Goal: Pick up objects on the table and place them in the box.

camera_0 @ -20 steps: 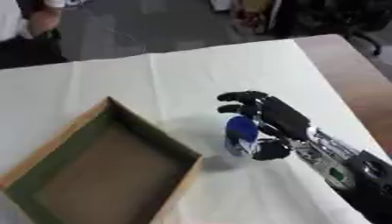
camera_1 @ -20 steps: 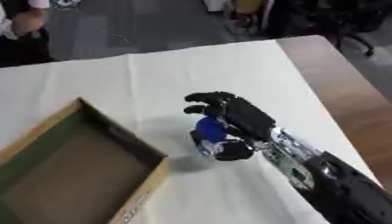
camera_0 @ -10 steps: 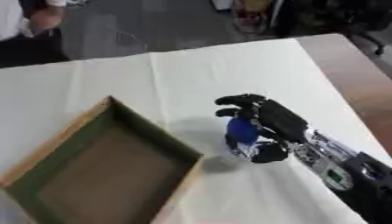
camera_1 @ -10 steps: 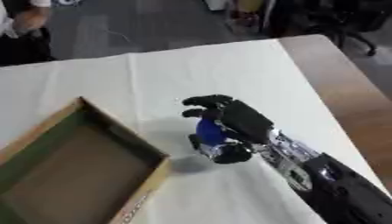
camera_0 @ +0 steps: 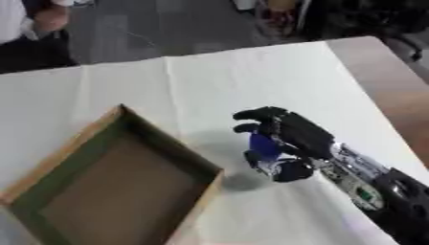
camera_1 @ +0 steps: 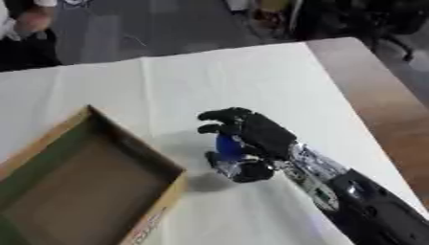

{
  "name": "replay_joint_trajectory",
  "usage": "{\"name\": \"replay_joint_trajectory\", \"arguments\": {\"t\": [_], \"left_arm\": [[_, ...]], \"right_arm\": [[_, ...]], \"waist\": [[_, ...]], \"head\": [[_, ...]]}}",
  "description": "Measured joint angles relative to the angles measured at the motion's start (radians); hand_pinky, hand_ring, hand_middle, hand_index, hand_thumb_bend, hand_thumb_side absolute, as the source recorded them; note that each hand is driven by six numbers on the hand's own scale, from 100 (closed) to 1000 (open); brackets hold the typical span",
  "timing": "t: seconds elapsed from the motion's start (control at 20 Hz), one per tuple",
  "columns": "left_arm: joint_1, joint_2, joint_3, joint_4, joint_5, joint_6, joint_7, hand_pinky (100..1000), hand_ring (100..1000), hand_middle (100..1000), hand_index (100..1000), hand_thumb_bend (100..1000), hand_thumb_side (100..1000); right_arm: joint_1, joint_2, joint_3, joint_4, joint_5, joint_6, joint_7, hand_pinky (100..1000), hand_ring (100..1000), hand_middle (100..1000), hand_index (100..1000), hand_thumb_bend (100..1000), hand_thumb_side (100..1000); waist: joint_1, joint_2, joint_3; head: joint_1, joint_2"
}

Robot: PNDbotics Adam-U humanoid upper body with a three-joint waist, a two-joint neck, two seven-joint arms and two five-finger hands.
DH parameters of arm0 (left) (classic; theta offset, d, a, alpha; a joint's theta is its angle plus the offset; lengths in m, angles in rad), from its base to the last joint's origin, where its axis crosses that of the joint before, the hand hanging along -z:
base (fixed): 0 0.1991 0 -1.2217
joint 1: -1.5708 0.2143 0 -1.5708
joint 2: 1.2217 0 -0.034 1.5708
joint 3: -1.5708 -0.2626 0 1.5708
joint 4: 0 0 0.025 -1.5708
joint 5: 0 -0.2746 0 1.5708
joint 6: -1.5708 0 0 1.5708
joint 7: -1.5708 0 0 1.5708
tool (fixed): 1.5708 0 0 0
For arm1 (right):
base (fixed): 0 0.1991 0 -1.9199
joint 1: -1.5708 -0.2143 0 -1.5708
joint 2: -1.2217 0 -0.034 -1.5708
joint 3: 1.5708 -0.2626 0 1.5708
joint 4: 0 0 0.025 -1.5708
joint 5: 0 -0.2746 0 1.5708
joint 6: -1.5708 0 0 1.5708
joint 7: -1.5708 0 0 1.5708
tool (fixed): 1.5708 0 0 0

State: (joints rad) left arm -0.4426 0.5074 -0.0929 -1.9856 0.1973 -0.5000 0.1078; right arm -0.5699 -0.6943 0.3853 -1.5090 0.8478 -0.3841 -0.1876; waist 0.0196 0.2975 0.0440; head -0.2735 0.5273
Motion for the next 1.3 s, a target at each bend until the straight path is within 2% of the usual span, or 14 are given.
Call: {"name": "replay_joint_trajectory", "arguments": {"t": [0.75, 1.1, 1.3], "left_arm": [[-0.008, 0.000, 0.000, 0.000, 0.001, 0.000, -0.004, 590, 769, 976, 873, 100, 806], [-0.018, -0.003, -0.001, 0.000, 0.007, 0.001, -0.007, 590, 769, 977, 873, 100, 806], [-0.022, -0.009, -0.005, 0.000, 0.009, 0.000, -0.009, 590, 769, 977, 873, 100, 806]], "right_arm": [[-0.001, 0.000, -0.001, 0.011, 0.021, -0.007, -0.001, 794, 827, 874, 856, 146, 997], [-0.010, -0.004, -0.008, 0.018, 0.021, -0.011, -0.006, 786, 827, 875, 860, 148, 995], [-0.014, -0.014, -0.013, 0.018, 0.017, -0.011, -0.006, 705, 826, 885, 868, 157, 984]], "waist": [[0.001, 0.006, 0.003], [0.002, 0.013, 0.013], [0.003, 0.018, 0.017]], "head": [[0.000, -0.005], [0.000, -0.019], [0.000, -0.022]]}}
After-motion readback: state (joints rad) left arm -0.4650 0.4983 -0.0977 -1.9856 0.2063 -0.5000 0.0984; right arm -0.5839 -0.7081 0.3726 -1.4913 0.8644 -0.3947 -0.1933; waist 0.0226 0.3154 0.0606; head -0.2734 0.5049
